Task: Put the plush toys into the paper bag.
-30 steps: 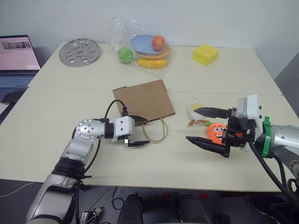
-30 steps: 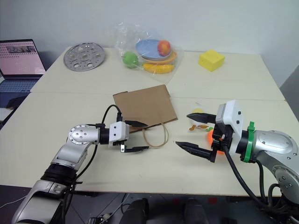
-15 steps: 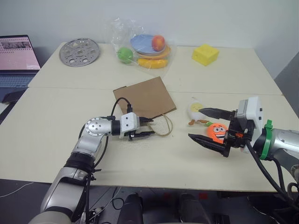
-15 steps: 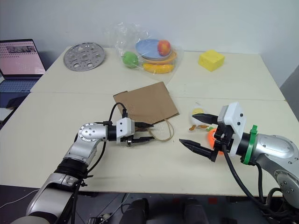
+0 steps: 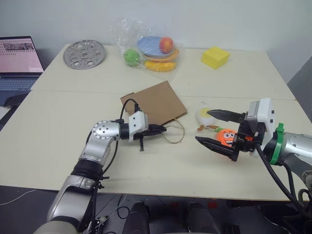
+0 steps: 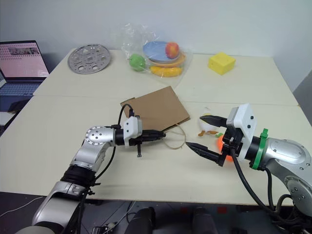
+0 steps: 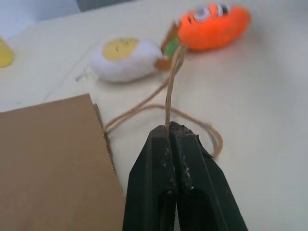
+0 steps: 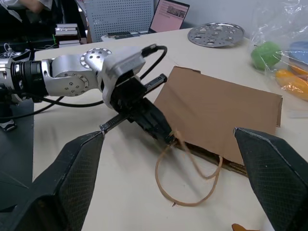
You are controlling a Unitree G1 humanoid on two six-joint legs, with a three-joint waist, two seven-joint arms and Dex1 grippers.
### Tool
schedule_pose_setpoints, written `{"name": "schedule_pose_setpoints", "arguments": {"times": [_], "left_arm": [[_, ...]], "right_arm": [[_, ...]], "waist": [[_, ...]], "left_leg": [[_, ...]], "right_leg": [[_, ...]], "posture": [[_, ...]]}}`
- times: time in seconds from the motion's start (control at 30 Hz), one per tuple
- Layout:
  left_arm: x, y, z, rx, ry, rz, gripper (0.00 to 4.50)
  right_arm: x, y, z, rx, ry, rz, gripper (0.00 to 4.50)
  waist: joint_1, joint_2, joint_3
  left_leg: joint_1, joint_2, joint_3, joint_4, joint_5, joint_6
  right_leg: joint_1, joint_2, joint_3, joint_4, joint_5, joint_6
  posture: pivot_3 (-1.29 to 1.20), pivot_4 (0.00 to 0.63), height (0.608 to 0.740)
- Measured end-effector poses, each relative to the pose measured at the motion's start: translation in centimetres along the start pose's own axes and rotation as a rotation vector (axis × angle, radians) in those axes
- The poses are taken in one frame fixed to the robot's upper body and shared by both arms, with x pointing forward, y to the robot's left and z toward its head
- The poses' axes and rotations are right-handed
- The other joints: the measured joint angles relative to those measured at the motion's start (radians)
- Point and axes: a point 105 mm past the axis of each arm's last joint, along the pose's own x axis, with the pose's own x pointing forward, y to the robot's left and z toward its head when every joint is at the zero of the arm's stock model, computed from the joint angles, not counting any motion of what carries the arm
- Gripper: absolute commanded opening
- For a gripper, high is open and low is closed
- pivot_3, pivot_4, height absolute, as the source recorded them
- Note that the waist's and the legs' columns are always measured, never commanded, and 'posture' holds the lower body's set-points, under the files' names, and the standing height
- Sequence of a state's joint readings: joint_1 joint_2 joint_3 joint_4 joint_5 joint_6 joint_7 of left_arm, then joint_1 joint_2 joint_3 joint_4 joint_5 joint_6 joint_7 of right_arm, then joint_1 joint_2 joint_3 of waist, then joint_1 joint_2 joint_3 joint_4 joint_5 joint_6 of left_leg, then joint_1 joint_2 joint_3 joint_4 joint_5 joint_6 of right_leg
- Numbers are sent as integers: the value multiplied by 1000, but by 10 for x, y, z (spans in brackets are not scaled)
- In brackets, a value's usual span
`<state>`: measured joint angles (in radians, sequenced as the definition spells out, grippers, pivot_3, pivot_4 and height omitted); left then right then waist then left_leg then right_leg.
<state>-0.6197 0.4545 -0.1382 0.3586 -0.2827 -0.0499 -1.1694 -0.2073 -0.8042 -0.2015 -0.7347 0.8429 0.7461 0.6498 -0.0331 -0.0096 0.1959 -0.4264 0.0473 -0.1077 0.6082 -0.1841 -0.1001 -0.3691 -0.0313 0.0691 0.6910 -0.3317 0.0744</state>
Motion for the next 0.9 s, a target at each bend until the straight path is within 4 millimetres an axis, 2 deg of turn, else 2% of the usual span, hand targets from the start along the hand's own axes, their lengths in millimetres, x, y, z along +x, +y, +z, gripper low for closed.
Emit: {"name": "schedule_pose_setpoints", "arguments": {"times": [0.1,0.2,0.33,0.5,0.63,0.73,0.83,0.9], "left_arm": [[-15,26,34,-35,-55,63,44],[-24,37,59,-58,-111,88,44],[-23,33,66,-120,-133,76,44],[-23,29,70,-137,-134,59,44],[-23,30,71,-144,-136,77,0],[-21,28,79,-143,-159,78,0],[-22,28,82,-141,-164,92,0],[-23,29,83,-146,-168,95,0]], "right_arm": [[1,-3,-4,15,5,-12,4500],[5,-7,-8,38,-9,-43,4500],[15,-13,-3,33,-41,-64,4500],[39,-22,-3,23,-57,-111,4500],[68,-27,0,79,-104,-126,3631],[102,-29,-17,114,-60,-133,2526],[122,-29,-40,142,-2,-139,1420],[135,-33,-40,149,-8,-151,657]], "waist": [[-1,0,0],[-3,0,0],[-4,0,0],[-7,0,0],[-12,0,0],[-20,0,0],[-18,0,0],[-22,0,0]], "left_leg": [[0,0,0,0,0,0],[0,0,0,0,0,0],[0,0,0,0,0,0],[1,0,0,0,0,0],[1,0,0,0,0,0],[1,0,0,0,0,0],[0,0,-1,0,0,0],[0,0,0,0,0,0]], "right_leg": [[0,0,0,1,0,0],[0,0,0,1,0,0],[0,0,0,1,0,0],[-1,1,0,2,0,0],[-1,1,0,3,0,0],[-2,1,0,5,0,0],[-3,1,0,5,0,0],[-3,1,0,6,0,0]], "posture": [[0,150,740],[0,150,740],[0,150,740],[0,150,740],[0,150,740],[0,150,740],[0,150,740],[0,150,740]]}}
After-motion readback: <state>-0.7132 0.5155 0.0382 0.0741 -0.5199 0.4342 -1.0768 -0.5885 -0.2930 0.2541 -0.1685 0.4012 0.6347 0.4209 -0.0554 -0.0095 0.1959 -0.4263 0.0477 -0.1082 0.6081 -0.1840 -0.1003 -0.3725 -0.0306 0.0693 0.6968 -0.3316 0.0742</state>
